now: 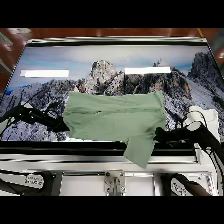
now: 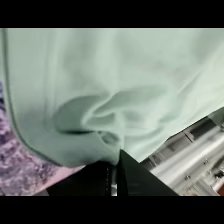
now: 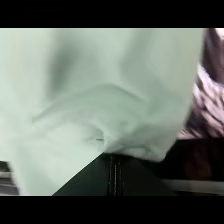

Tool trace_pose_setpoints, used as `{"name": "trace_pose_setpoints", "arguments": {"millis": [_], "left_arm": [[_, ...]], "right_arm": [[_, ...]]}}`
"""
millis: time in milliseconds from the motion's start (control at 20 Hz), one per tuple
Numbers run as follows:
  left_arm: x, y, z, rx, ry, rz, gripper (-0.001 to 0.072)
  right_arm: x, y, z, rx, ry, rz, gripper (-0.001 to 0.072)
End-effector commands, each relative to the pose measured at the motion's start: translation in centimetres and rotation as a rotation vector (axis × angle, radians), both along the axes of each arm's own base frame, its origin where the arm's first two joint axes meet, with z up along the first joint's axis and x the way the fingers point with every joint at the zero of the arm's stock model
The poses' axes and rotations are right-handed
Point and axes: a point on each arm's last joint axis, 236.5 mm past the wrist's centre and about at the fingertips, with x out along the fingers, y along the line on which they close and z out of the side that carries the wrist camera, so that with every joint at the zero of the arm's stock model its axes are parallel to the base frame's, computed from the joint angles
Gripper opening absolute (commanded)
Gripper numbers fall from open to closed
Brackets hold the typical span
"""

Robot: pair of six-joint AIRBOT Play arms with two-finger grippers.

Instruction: Fold the shirts.

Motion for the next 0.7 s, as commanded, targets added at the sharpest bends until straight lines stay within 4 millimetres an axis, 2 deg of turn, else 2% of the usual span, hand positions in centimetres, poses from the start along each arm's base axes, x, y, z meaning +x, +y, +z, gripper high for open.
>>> {"name": "trace_pose_setpoints", "arguments": {"millis": [0,150,250,350,450,650], "left_arm": [[4.8,1.4,2.6,0.07,-0.191,0.055,0.0041],[9.1,1.9,5.9,0.075,-0.303,0.106,0.0042],[12.2,2.9,7.8,0.106,-0.377,0.17,0.0042],[14.6,3.4,9.0,0.127,-0.431,0.212,0.0042],[16.4,2.8,9.6,0.12,-0.462,0.203,0.0042],[19.9,1.3,8.5,0.115,-0.464,0.228,0.0043]], "right_arm": [[5.5,-0.1,4.9,0.006,-0.167,-0.018,0.0049],[11.7,-1.0,9.7,-0.002,-0.326,-0.06,0.0049],[15.1,-1.7,11.5,-0.01,-0.378,-0.064,0.0049],[18.0,-2.3,12.0,-0.013,-0.397,-0.062,0.005],[20.6,-2.9,11.9,-0.018,-0.41,-0.071,0.005],[24.4,-3.8,10.8,-0.015,-0.415,-0.099,0.005]]}}
